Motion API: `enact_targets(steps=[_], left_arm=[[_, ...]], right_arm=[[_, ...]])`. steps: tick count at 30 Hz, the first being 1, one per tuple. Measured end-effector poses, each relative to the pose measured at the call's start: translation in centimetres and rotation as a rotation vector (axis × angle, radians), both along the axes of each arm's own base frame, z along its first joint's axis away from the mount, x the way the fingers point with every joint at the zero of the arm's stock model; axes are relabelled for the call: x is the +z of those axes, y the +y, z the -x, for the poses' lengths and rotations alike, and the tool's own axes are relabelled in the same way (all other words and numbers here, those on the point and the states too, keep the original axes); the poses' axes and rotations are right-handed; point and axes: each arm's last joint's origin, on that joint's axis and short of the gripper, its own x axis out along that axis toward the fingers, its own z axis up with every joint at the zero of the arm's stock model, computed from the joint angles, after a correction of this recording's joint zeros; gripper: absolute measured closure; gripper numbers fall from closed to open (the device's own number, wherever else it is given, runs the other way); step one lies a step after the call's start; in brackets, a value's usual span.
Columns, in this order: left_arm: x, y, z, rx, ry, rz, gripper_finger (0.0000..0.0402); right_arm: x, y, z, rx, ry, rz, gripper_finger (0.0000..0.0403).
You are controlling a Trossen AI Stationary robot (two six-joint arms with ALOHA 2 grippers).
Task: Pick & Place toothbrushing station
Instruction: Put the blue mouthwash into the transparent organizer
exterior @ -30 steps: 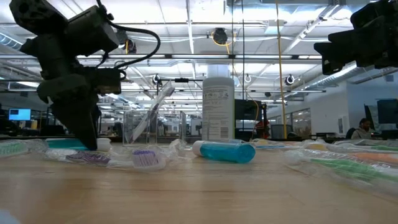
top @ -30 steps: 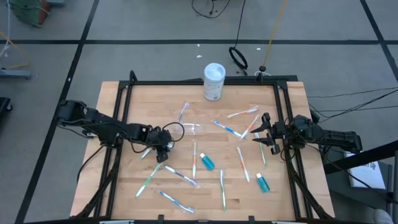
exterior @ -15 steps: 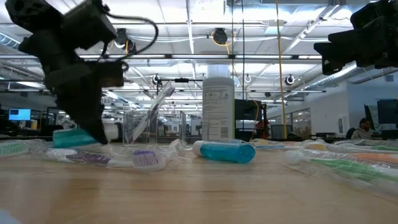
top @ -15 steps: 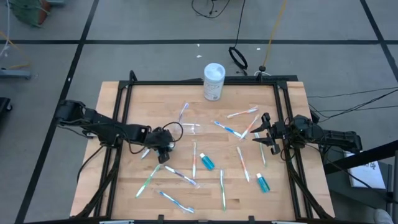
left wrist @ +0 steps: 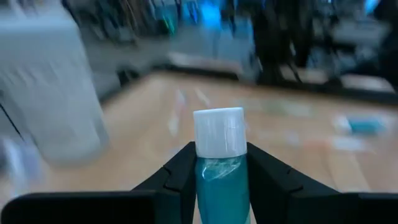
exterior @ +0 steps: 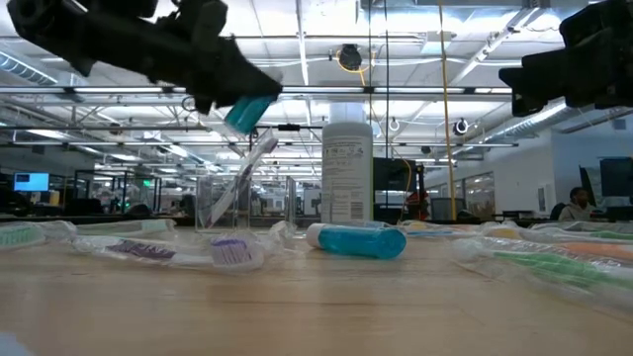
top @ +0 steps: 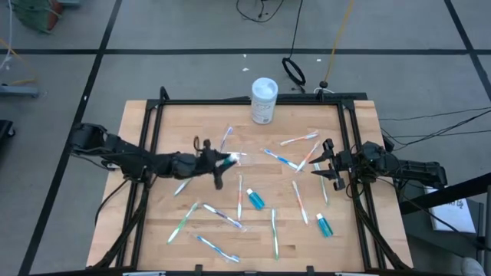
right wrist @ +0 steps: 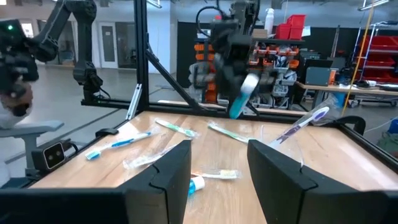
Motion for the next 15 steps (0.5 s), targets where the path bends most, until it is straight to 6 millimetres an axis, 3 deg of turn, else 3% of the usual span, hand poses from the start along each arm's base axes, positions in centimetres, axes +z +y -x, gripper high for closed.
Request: enact_targets(steps=[5,15], left_arm=[[-0.6,1.6,-0.9,0.095,-0.041,-0.058,0.0288],[-5.6,4.0,-2.3,0.245,0.091,0.022,0.0289]], right_arm=[[-0.1,0.0,0.0,-0.002,0.003,0.019,0.0252],[-0.1,0.0,0.0,-0.002,0.003,0.020,0.0252]])
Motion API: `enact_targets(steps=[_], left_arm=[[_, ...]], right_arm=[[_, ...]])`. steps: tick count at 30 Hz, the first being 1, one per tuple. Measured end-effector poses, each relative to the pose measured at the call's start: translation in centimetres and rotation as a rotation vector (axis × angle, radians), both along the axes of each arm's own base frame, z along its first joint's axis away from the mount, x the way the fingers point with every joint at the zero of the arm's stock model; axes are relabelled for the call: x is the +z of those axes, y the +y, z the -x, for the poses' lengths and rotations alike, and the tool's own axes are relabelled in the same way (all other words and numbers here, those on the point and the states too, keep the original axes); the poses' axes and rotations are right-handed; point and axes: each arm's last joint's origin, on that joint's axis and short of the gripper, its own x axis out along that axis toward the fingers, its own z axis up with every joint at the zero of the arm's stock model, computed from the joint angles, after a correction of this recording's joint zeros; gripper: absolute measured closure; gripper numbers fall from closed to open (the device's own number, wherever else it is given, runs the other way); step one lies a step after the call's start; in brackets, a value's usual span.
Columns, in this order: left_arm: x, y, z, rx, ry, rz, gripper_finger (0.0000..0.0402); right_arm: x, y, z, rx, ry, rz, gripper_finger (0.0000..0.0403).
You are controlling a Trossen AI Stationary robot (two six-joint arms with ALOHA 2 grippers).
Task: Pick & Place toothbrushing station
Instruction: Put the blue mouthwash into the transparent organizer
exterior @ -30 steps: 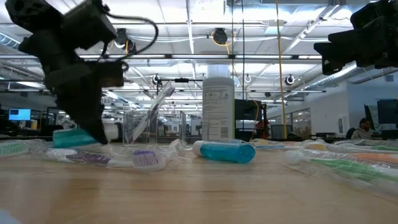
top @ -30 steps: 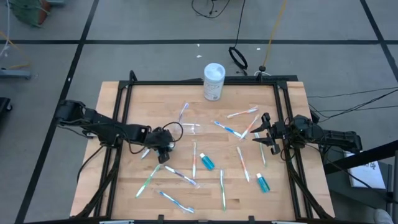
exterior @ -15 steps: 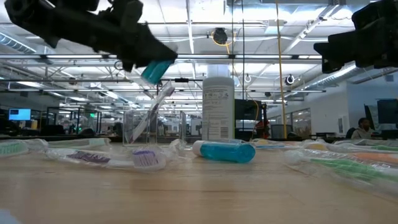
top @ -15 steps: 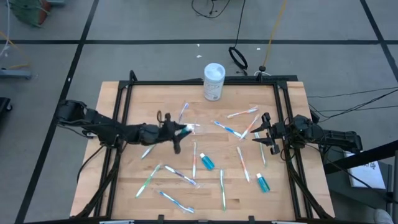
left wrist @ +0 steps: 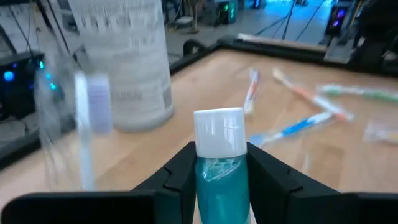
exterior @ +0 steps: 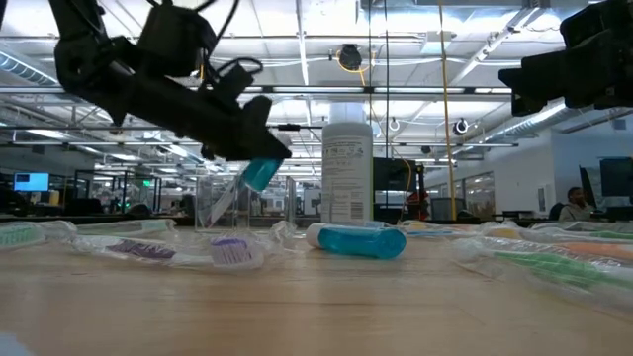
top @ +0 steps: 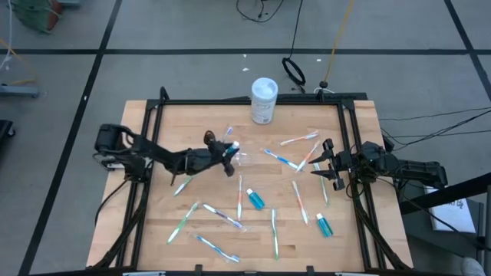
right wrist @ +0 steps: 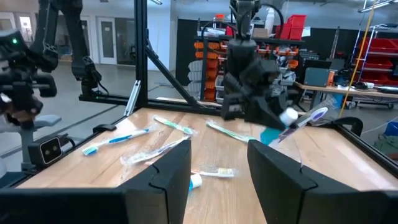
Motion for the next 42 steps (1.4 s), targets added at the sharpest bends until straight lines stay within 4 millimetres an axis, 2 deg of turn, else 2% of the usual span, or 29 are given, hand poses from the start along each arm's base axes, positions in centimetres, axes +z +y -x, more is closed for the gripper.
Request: enact_targets(steps=[4,9,13,21,32,36,42], left_arm=[[-0.9,0.5,-0.6,0.020,0.032,0.000,0.0289],[-0.9,0.6,-1.3,0.002,0.028,0.006,0.0289],[-0.9,0.6,-1.3,-0.008,0.047,-0.017,0.0284],[-1.1,0.5,-1.3,-0.020,0.069,-0.004,0.0246],[-1.1,0.5,-1.3,-0.013,0.050,0.020,0.0243],[-0.1,0.5,-1.2,-0.020,0.006,0.026,0.0243],[2.4,0.3,-0.4,-0.041,0.005,-0.013,0.0243]], right_arm=[[0.0,0.0,0.0,0.000,0.000,0.002,0.0252],[0.0,0.0,0.0,0.000,0.000,0.004,0.0252],[0.0,0.0,0.0,0.000,0.000,0.004,0.0252],[0.0,0.0,0.0,0.000,0.000,0.004,0.0252],[0.0,0.0,0.0,0.000,0.000,0.004,0.0252],[0.0,0.0,0.0,0.000,0.000,0.004,0.0252],[0.0,0.0,0.0,0.000,0.000,0.004,0.0252]])
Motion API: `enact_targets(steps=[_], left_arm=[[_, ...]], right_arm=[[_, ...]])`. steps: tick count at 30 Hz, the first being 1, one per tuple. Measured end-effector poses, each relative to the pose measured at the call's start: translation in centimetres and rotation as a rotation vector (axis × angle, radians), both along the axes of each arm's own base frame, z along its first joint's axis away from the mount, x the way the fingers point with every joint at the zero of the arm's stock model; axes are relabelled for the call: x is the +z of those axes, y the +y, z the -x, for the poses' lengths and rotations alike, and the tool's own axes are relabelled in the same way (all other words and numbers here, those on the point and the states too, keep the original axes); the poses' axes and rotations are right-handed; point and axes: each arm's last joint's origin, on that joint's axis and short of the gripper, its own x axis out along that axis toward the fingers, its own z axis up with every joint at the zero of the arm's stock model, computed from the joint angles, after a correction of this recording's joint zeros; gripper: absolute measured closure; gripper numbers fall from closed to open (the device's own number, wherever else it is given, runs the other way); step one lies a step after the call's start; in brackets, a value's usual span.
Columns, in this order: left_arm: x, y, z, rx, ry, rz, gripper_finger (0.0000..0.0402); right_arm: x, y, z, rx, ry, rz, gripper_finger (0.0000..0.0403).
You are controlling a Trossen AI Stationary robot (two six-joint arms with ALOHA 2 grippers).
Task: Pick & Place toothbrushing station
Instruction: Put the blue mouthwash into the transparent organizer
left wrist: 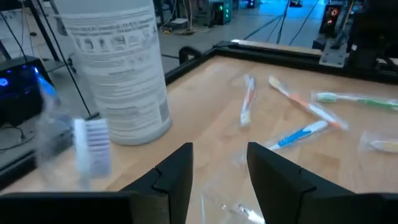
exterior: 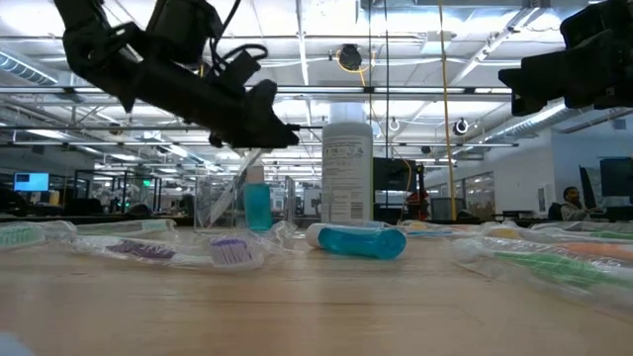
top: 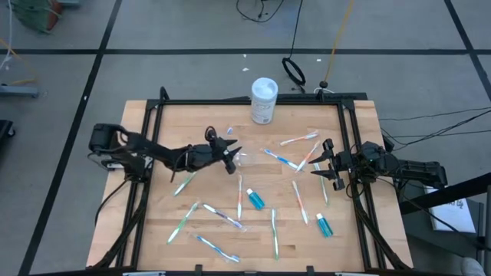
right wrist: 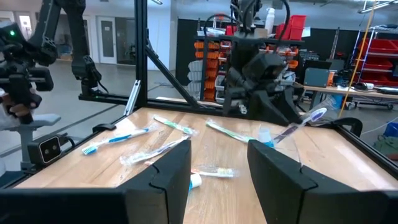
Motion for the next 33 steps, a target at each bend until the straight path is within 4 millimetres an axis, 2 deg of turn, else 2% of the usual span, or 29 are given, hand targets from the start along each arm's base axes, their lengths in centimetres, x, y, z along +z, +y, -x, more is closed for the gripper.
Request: enact_targets(steps=[3,8,12,23,33], left_arm=[[1.0,-0.8,0.8,-0.065,0.050,0.009,0.0243],[1.6,-3.1,2.9,-0.184,0.258,-0.030,0.0243],[1.3,-4.1,3.8,-0.150,0.335,-0.071,0.0243],[-0.6,-3.0,3.2,-0.071,0.430,-0.112,0.0243],[-0.8,-1.8,3.0,0.056,0.391,-0.081,0.0243]], right_arm=[[0.0,0.0,0.0,0.000,-0.001,0.002,0.0252],[0.0,0.0,0.0,0.000,-0.001,0.003,0.0252],[0.0,0.0,0.0,0.000,0.000,0.002,0.0252],[0.0,0.0,0.0,0.000,0.000,0.000,0.0252],[0.0,0.0,0.0,0.000,0.000,0.001,0.0252]])
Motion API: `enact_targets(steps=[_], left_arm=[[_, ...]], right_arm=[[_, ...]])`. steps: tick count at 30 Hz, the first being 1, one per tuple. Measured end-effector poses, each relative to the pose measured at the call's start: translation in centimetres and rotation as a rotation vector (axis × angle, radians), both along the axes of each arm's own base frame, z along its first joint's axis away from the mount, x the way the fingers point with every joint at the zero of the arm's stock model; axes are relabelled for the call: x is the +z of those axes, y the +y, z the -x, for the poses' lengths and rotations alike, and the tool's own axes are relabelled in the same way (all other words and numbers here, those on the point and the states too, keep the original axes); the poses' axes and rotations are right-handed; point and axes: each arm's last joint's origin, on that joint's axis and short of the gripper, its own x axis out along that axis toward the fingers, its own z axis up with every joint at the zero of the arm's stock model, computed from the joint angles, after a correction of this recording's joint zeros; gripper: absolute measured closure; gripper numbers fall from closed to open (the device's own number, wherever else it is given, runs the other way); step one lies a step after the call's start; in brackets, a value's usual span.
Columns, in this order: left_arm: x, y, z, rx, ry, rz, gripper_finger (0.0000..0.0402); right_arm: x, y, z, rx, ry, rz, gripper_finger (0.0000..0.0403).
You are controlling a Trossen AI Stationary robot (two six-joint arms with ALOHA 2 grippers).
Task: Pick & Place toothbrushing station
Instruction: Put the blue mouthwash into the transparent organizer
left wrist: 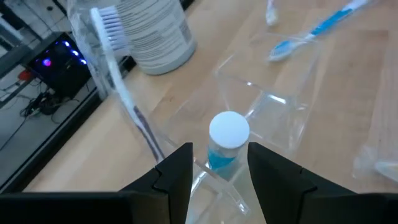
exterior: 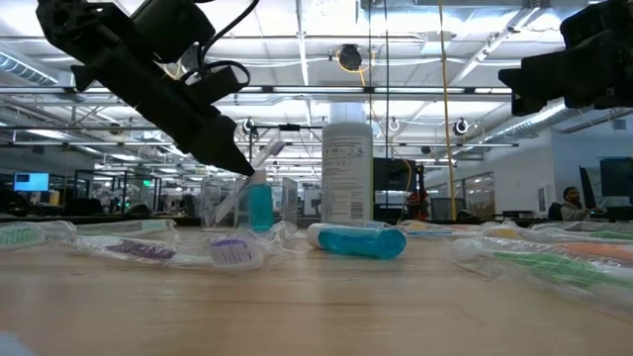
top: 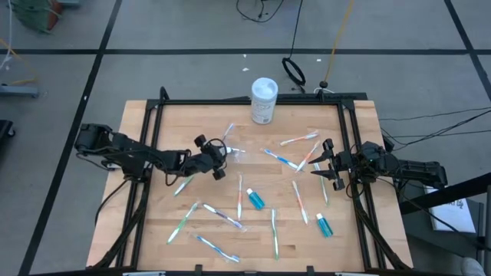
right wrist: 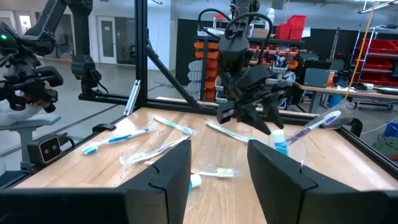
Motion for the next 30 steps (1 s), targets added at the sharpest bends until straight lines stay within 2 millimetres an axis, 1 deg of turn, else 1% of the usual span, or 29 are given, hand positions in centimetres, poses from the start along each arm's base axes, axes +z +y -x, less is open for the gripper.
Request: enact_targets(steps=[6,12,17,19,24,30], left_arm=[[0.0,0.2,0.0,0.000,-0.005,0.013,0.0243],[0.6,0.2,-0.4,-0.017,-0.065,-0.008,0.0243],[0.9,0.6,-0.7,-0.016,-0.097,-0.018,0.0243],[0.9,0.5,-0.7,-0.040,-0.096,-0.002,0.0243],[1.4,-0.3,-1.1,-0.146,-0.138,0.000,0.0243],[1.6,-0.2,-1.4,-0.163,-0.172,-0.005,0.0243]], right_arm=[[0.0,0.0,0.0,0.000,0.000,0.000,0.0252],[0.0,0.0,0.0,0.000,0.000,0.002,0.0252],[0.0,0.0,0.0,0.000,0.000,0.000,0.0252],[0.0,0.0,0.0,0.000,0.000,0.000,0.0252],[0.0,0.0,0.0,0.000,-0.002,0.010,0.0252],[0.0,0.0,0.0,-0.001,-0.002,0.013,0.0252]])
